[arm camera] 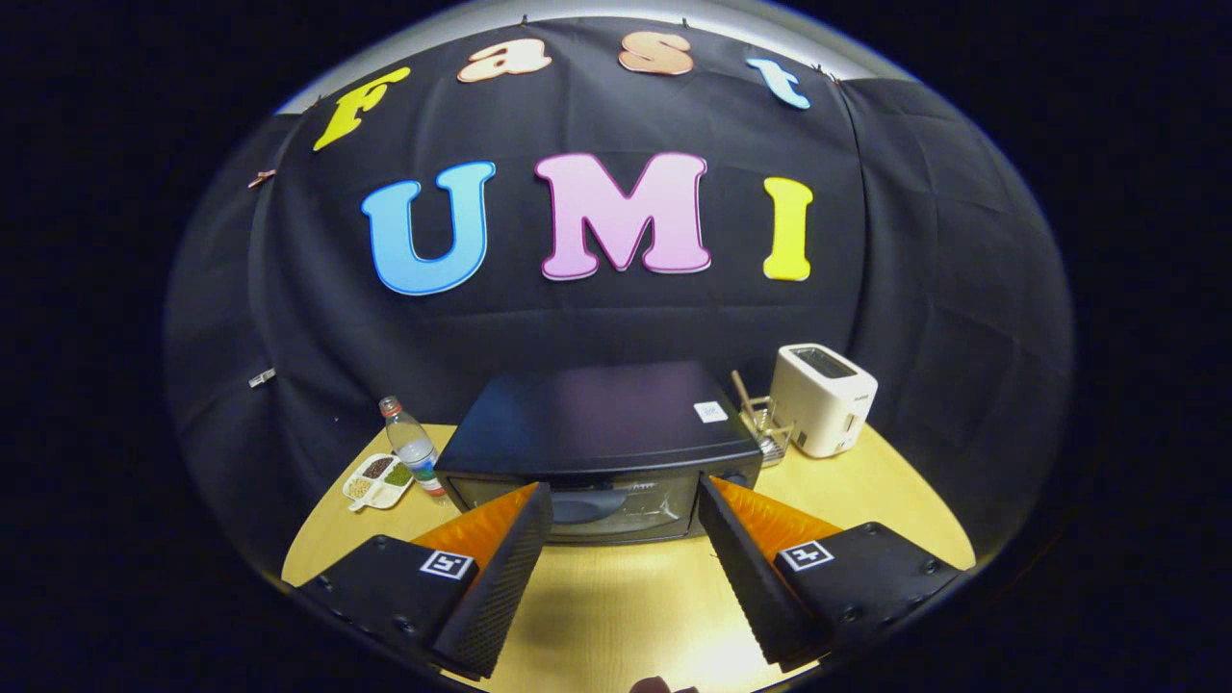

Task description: Open the toaster oven, put the food inside, and close the toaster oven door.

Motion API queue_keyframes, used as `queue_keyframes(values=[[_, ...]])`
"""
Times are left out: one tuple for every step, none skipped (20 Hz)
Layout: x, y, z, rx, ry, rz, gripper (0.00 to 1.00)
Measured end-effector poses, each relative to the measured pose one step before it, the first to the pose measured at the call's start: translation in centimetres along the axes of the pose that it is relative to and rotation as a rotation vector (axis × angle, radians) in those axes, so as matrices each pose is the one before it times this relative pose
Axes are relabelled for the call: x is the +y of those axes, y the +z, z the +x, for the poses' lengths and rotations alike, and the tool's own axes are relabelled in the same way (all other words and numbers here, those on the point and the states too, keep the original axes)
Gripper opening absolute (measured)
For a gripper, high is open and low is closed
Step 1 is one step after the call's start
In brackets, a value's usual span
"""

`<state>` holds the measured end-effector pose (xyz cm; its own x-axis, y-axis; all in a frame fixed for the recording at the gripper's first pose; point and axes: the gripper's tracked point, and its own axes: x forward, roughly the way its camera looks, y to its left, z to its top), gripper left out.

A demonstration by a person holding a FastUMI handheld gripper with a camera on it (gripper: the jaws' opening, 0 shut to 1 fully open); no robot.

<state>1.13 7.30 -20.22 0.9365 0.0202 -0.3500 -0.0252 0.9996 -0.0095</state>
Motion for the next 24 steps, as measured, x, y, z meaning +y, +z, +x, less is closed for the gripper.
queue_keyframes(values=[[-0.246,1.556,-0.871,-0.03755,-0.00058,-0.01443,0.99],[-0.226,1.493,-0.717,-0.0396,-0.00002,-0.01584,0.99],[-0.215,1.314,-0.603,-0.03026,-0.00063,-0.00954,0.99],[-0.021,1.298,-0.664,-0.02267,0.00142,0.00132,0.99],[-0.027,1.206,-0.626,-0.02445,-0.00117,0.0025,0.99],[-0.522,1.409,0.001,-0.01764,-0.00553,-0.00286,0.99],[-0.452,1.438,-0.244,-0.02472,-0.00756,-0.0063,0.99],[-0.306,1.468,-0.314,-0.02313,-0.00272,-0.0023,0.98],[0.066,1.227,-0.307,-0.01926,0.00297,0.00054,0.99],[-0.002,0.932,-0.351,-0.01298,0.00041,0.00025,0.98],[0.054,0.627,-0.457,-0.0101,0.00099,-0.00269,0.98],[-0.029,0.609,-0.189,-0.00561,0.00399,0.00532,0.98],[0.1,0.553,-0.194,-0.01219,0.00416,0.00463,0.98],[-0.173,0.452,-0.116,-0.00798,0.00099,0.00058,0.98],[-0.088,0.364,-0.062,-0.00764,0.00179,0.00047,0.98],[-0.067,0.406,-0.125,-0.01179,0.00053,0.00015,0.98],[-0.128,0.233,0.054,-0.002,-0.0025,0.00275,0.98],[-0.257,-0.079,0.025,-0.00445,-0.00439,0.00139,0.98],[-0.154,-0.318,0.071,0.00957,-0.00537,0.00717,0.98],[-0.023,-0.42,-0.13,0.01187,-0.00027,0.01468,0.98],[0.161,-0.427,-0.01,0.01008,0.00391,0.00805,0.99],[-0.187,-0.327,0.331,0.01046,0.00163,-0.00621,0.98],[-0.003,-0.317,0.081,0.00276,0.006,-0.00976,0.98],[0.214,-0.189,0.006,0.00712,0.00752,-0.00756,0.98]])
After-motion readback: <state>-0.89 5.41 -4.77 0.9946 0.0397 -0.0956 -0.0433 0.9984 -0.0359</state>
